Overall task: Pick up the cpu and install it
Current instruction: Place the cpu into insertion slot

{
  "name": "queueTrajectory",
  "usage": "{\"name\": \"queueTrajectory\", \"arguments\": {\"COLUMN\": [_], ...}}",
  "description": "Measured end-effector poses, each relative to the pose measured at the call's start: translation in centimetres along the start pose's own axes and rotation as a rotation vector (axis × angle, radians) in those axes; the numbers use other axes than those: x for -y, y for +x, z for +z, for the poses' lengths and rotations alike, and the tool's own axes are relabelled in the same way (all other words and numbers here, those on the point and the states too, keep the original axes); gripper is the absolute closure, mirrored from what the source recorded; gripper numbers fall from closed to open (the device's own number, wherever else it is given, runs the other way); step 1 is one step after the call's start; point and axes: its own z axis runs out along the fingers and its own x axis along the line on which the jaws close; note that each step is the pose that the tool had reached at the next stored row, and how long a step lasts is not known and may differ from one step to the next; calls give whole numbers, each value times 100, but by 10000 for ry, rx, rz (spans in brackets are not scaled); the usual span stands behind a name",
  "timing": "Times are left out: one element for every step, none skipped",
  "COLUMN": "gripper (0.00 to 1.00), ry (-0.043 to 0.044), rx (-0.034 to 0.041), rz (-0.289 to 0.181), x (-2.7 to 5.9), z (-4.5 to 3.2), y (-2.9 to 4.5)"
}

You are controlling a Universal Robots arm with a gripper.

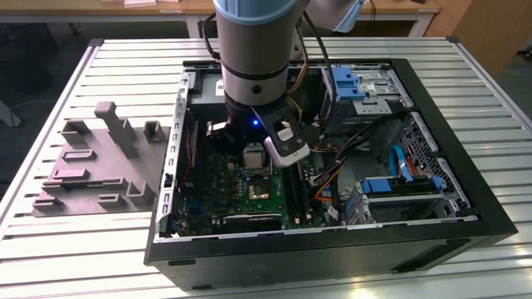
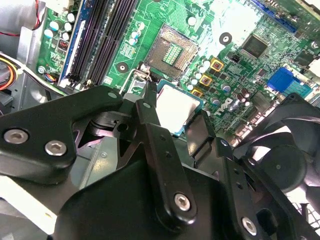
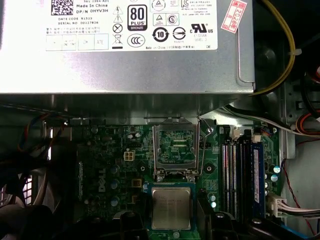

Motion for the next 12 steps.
{"name": "queueTrajectory", "arguments": {"gripper": [53,53,53,53,53,53,53,53,53,53,53,53], "ry": [0,0,-2,-4,-2,0,-1,0,0,0,-1,0], "rx": [0,0,1,2,1,-1,0,0,0,0,0,0], "rz": [0,0,0,0,0,0,-1,0,0,0,0,0], "x": [0,0,0,0,1,2,2,3,4,5,6,8], "z": [0,1,4,10,16,24,36,51,68,87,106,124], "y": [0,0,0,0,0,0,-1,-1,-1,-1,-2,-2]}}
